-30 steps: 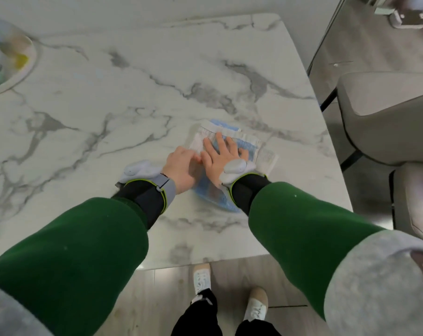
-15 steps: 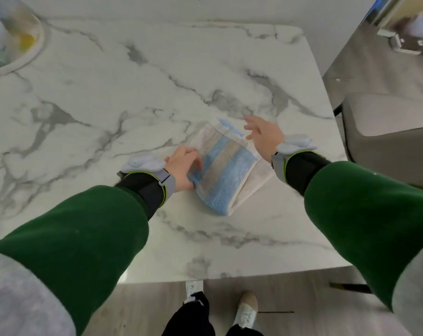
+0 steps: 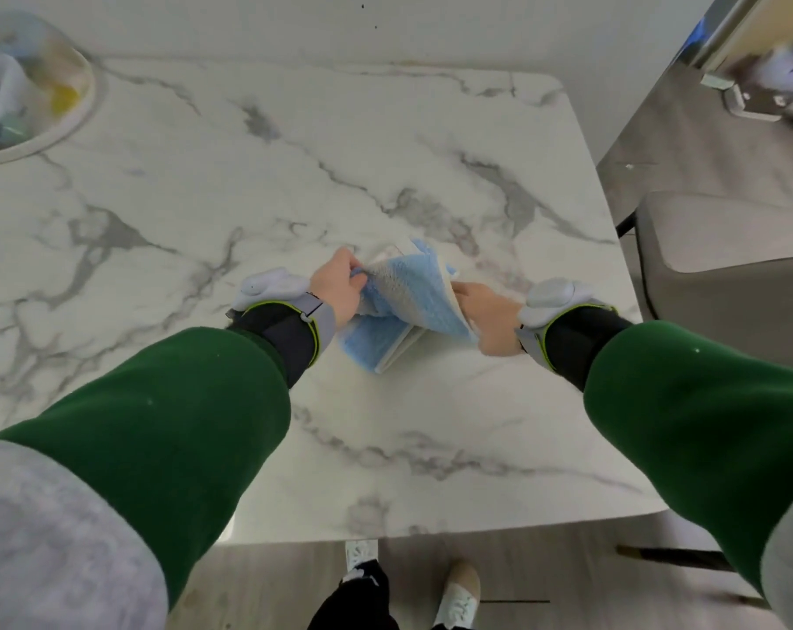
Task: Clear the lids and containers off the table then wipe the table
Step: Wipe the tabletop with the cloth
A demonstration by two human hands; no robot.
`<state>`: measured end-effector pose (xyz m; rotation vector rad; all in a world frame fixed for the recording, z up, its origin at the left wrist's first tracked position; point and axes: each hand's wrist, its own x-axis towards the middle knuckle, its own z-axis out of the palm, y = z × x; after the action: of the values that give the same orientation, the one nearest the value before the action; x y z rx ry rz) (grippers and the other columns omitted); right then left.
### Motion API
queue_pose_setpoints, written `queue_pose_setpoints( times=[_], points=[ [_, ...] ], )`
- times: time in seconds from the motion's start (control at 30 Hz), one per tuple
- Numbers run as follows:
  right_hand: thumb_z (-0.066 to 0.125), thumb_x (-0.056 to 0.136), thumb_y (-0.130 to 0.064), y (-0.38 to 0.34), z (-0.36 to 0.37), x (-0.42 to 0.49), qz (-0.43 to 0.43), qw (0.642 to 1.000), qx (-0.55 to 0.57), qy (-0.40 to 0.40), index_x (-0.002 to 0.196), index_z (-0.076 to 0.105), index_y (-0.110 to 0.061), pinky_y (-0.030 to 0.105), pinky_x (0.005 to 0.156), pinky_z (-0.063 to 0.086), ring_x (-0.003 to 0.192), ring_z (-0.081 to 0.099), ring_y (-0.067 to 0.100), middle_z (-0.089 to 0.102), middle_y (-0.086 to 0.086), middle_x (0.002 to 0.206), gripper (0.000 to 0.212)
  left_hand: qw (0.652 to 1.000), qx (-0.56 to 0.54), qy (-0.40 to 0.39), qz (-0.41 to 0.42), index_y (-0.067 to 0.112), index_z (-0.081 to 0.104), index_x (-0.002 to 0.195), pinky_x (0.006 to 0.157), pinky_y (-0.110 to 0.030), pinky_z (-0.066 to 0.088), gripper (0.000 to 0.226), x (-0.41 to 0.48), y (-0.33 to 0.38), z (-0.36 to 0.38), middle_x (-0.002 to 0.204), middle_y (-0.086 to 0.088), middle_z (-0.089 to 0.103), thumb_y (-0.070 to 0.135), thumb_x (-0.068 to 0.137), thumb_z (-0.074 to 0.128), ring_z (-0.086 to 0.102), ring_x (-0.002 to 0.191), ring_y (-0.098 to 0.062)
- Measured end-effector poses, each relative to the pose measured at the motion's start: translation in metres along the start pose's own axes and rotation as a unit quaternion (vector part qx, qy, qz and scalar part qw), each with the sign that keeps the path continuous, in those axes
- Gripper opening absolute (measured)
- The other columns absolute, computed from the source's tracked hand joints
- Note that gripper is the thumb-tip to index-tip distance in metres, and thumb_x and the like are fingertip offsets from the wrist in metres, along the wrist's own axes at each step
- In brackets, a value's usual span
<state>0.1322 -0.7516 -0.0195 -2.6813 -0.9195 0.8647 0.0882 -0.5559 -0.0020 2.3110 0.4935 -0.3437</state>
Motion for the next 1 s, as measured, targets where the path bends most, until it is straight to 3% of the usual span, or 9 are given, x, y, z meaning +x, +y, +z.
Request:
queue_pose_setpoints(
  times=[0.13,0.2,0.27,0.33,0.43,0.5,0.63,0.83,1.0],
  points=[
    [0.07,0.082,-0.026,0.005,-0.001,-0.002,0.003,0.998,0.062,-0.018,0.148,0.024,-0.015,0.034,0.112,0.028,0.14,0.025,0.021,0.023,0.001,0.154,0.081,0.999,-0.041,0.02,-0.005,0.012,0.038,0.104,0.049,-0.023,0.023,0.006,-0.004,0.007,-0.006,0.078,-0.004,0.04,0.015,0.103,0.033,0.037,0.084,-0.018],
    [0.059,0.091,-0.028,0.003,-0.011,-0.002,0.014,0.981,0.188,0.038,0.141,0.04,-0.013,0.024,0.1,0.033,0.129,0.042,0.023,0.041,0.005,0.144,0.055,0.998,-0.048,0.027,-0.005,0.011,0.043,0.112,0.052,-0.031,0.018,0.014,-0.005,0.011,-0.013,0.092,-0.01,0.044,0.016,0.103,0.034,0.039,0.085,-0.018],
    [0.05,0.097,-0.024,-0.002,-0.027,0.0,0.031,0.97,0.209,0.121,0.109,0.058,-0.005,0.022,0.074,0.035,0.096,0.054,0.027,0.059,0.014,0.107,0.024,0.998,-0.049,0.039,0.0,0.014,0.041,0.109,0.052,-0.031,0.017,0.01,-0.007,0.018,-0.022,0.096,-0.012,0.046,0.017,0.103,0.034,0.04,0.08,-0.019],
    [0.047,0.097,-0.02,-0.007,-0.047,0.002,0.041,0.958,0.195,0.204,0.083,0.048,-0.007,0.022,0.053,0.025,0.074,0.043,0.021,0.048,0.011,0.081,0.019,0.996,-0.059,0.059,0.018,0.017,0.036,0.103,0.047,-0.027,0.024,0.002,-0.006,0.028,-0.034,0.093,-0.013,0.048,0.018,0.103,0.035,0.039,0.071,-0.02],
    [0.049,0.094,-0.018,-0.012,-0.083,0.001,0.039,0.941,0.195,0.274,0.081,0.051,-0.01,0.029,0.05,0.023,0.067,0.043,0.019,0.049,0.007,0.075,0.015,0.99,-0.078,0.095,0.064,0.016,0.042,0.103,0.05,-0.026,0.027,0.006,-0.002,0.049,-0.053,0.091,-0.012,0.05,0.012,0.102,0.038,0.044,0.079,-0.017],
    [0.05,0.093,-0.022,-0.015,-0.107,-0.004,0.035,0.925,0.213,0.314,0.082,0.055,-0.012,0.021,0.047,0.029,0.058,0.041,0.015,0.049,0.0,0.067,0.015,0.986,-0.07,0.118,0.089,0.015,0.044,0.101,0.056,-0.026,0.022,0.007,-0.002,0.066,-0.069,0.087,-0.008,0.05,0.01,0.101,0.038,0.044,0.085,-0.016],
    [0.052,0.094,-0.024,-0.018,-0.142,-0.016,0.007,0.905,0.197,0.376,0.083,0.059,-0.011,0.027,0.051,0.024,0.063,0.039,0.018,0.048,0.002,0.07,0.018,0.982,-0.041,0.149,0.111,0.014,0.044,0.101,0.055,-0.022,0.02,0.007,-0.004,0.089,-0.092,0.094,-0.008,0.048,0.012,0.101,0.038,0.043,0.086,-0.016],
    [0.057,0.092,-0.019,-0.029,-0.152,-0.034,-0.042,0.917,0.138,0.372,0.088,0.065,-0.005,0.025,0.063,0.025,0.078,0.045,0.016,0.053,0.004,0.078,0.016,0.991,-0.015,0.119,0.059,0.016,0.044,0.099,0.07,-0.023,0.028,0.005,-0.019,0.085,-0.091,0.098,-0.011,0.049,0.016,0.1,0.039,0.049,0.091,-0.024],
    [0.058,0.091,-0.036,-0.036,-0.121,-0.04,-0.013,0.968,0.138,0.211,0.086,0.065,0.003,0.03,0.057,0.028,0.071,0.046,0.02,0.053,0.012,0.076,0.04,0.995,0.091,-0.013,-0.042,0.0,0.056,0.122,0.092,-0.032,0.045,0.031,-0.03,0.056,-0.073,0.129,-0.021,0.057,0.009,0.096,0.042,0.054,0.12,-0.034]
  ],
)
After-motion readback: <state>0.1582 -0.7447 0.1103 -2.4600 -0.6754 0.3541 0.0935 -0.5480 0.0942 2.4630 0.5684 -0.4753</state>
